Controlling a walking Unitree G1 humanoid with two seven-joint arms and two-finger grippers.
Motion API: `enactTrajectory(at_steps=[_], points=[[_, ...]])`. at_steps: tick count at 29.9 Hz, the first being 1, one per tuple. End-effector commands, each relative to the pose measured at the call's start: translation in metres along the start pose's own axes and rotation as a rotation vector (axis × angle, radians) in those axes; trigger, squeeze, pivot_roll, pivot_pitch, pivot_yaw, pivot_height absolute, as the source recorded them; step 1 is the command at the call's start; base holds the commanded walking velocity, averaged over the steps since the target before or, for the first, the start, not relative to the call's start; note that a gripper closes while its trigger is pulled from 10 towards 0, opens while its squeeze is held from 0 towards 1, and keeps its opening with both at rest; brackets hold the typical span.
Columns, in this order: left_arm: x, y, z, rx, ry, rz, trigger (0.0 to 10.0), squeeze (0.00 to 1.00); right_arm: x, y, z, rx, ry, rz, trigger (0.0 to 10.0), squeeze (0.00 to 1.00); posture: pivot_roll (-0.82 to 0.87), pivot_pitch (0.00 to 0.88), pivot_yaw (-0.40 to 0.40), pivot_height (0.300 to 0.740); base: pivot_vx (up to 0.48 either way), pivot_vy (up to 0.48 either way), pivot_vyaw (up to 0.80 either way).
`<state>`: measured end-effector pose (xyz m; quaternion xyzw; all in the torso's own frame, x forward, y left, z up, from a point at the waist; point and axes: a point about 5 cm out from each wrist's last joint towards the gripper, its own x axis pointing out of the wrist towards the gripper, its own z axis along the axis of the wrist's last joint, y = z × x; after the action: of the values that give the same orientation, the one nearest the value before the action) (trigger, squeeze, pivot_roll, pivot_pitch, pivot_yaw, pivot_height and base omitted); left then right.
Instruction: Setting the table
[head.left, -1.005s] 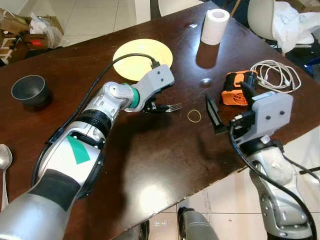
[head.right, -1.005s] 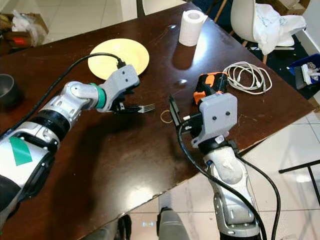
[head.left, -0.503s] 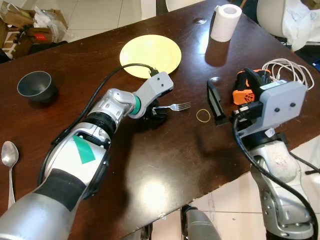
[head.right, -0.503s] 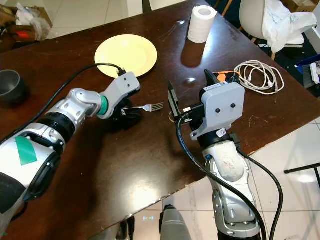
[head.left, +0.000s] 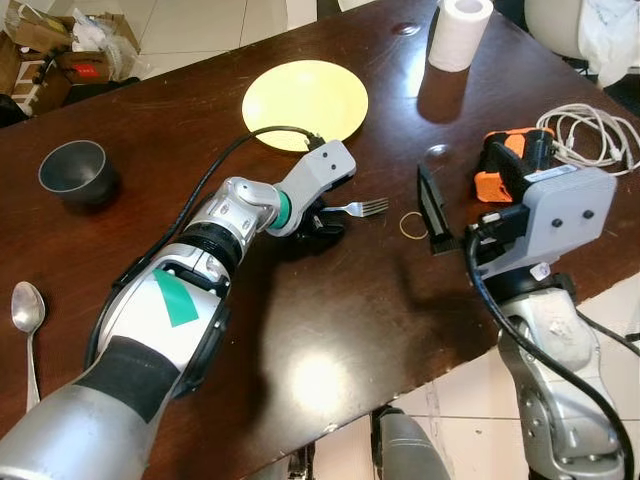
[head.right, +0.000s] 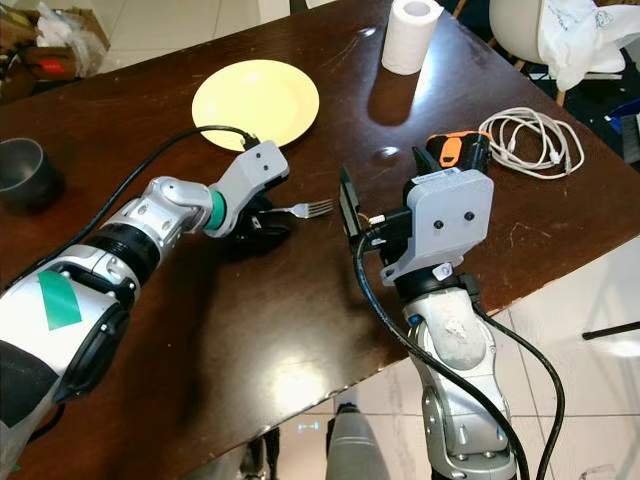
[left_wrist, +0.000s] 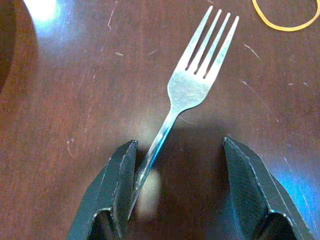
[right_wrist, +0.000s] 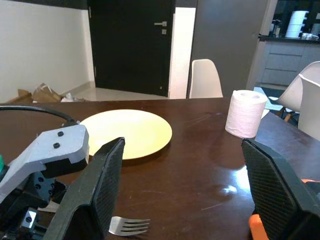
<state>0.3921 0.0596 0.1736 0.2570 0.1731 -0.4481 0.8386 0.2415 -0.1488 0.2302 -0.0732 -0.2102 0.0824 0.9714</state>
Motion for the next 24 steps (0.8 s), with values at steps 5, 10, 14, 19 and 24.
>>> enactTrajectory(at_steps=[5, 10, 14, 19, 24], points=[[0.003, -0.007, -0.015, 0.008, 0.079, -0.039, 7.5, 0.0, -0.004, 0.002, 0.0, 0.009, 0.016, -0.012, 10.0, 0.0, -0.13, 0.169, 0.192, 0.74, 0.0, 0.0, 0.0], [0.003, -0.009, -0.024, 0.01, 0.104, -0.061, 0.0, 0.0, -0.006, 0.0, -0.001, 0.014, 0.022, -0.024, 10.0, 0.0, -0.12, 0.159, 0.187, 0.74, 0.0, 0.0, 0.0], [0.001, -0.009, -0.031, 0.007, 0.127, -0.068, 0.0, 0.0, -0.005, 0.0, -0.001, 0.017, 0.021, -0.022, 10.0, 0.0, -0.12, 0.157, 0.184, 0.74, 0.0, 0.0, 0.0], [-0.001, -0.009, -0.036, 0.007, 0.139, -0.077, 0.0, 0.0, -0.004, -0.001, -0.001, 0.019, 0.021, -0.022, 10.0, 0.0, -0.12, 0.151, 0.177, 0.74, 0.0, 0.0, 0.0], [-0.003, -0.008, -0.039, 0.0, 0.141, -0.088, 0.0, 0.0, -0.004, -0.001, -0.002, 0.019, 0.022, -0.021, 10.0, 0.0, -0.11, 0.146, 0.171, 0.74, 0.0, 0.0, 0.0]])
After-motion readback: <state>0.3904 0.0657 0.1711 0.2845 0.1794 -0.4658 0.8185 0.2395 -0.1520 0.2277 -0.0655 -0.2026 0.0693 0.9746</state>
